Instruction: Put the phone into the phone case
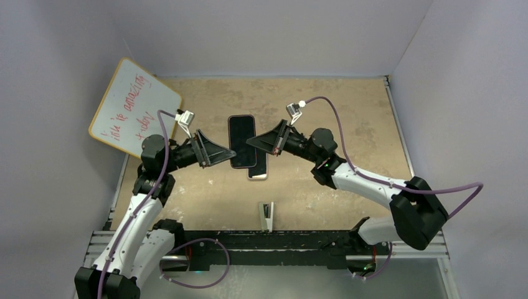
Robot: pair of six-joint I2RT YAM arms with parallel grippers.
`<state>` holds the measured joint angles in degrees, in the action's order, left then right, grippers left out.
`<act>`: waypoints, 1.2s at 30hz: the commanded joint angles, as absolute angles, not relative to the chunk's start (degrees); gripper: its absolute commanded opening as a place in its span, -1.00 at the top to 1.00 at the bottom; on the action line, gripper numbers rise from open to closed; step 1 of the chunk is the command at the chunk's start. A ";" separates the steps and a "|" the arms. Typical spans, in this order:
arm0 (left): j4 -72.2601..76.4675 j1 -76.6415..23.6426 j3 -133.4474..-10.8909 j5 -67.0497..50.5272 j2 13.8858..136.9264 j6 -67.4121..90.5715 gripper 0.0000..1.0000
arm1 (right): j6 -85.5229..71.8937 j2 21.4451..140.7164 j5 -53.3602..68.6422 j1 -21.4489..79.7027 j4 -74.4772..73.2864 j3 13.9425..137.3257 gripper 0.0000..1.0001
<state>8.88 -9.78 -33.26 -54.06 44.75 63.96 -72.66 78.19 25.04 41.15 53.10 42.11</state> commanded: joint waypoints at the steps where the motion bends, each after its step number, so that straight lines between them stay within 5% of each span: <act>1: 11.54 -9.92 -32.90 -55.63 45.17 64.60 0.03 | -74.42 77.34 21.87 41.22 60.69 44.39 1.00; 4: 11.50 -10.01 -32.61 -55.64 45.07 64.98 0.15 | -74.05 77.75 20.74 41.22 59.94 44.36 1.00; 8: 6.84 -10.02 -33.88 -55.03 46.47 62.07 0.96 | -74.35 79.16 20.79 41.22 60.30 44.56 1.00; 9: 2.26 -10.02 -35.16 -53.65 47.07 59.35 1.00 | -74.42 79.45 20.81 41.26 60.17 44.60 1.00; 13: -14.98 -10.02 -40.14 -47.98 50.16 48.76 1.00 | -73.02 79.61 21.16 41.22 56.50 44.84 1.00; 20: -16.70 -10.02 -40.94 -48.71 51.56 48.14 1.00 | -74.30 79.76 24.41 41.07 55.96 41.58 1.00; 24: -7.37 -9.94 -38.17 -50.13 47.74 54.66 0.04 | -75.05 79.30 28.46 40.88 59.10 40.23 1.00; 26: -4.60 -10.03 -37.44 -50.08 47.72 55.54 -0.13 | -74.33 78.15 30.11 40.87 59.18 39.62 1.00; 32: 2.83 -10.02 -36.10 -49.71 50.61 56.68 -0.19 | -73.09 76.34 33.12 41.15 58.88 38.17 1.00; 36: 7.77 -10.02 -35.92 -49.96 53.23 58.62 0.14 | -73.33 76.13 33.61 41.13 60.30 36.87 1.00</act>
<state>-0.89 -10.13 -36.34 -50.46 51.31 56.45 -73.32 78.52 31.31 40.97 53.49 36.93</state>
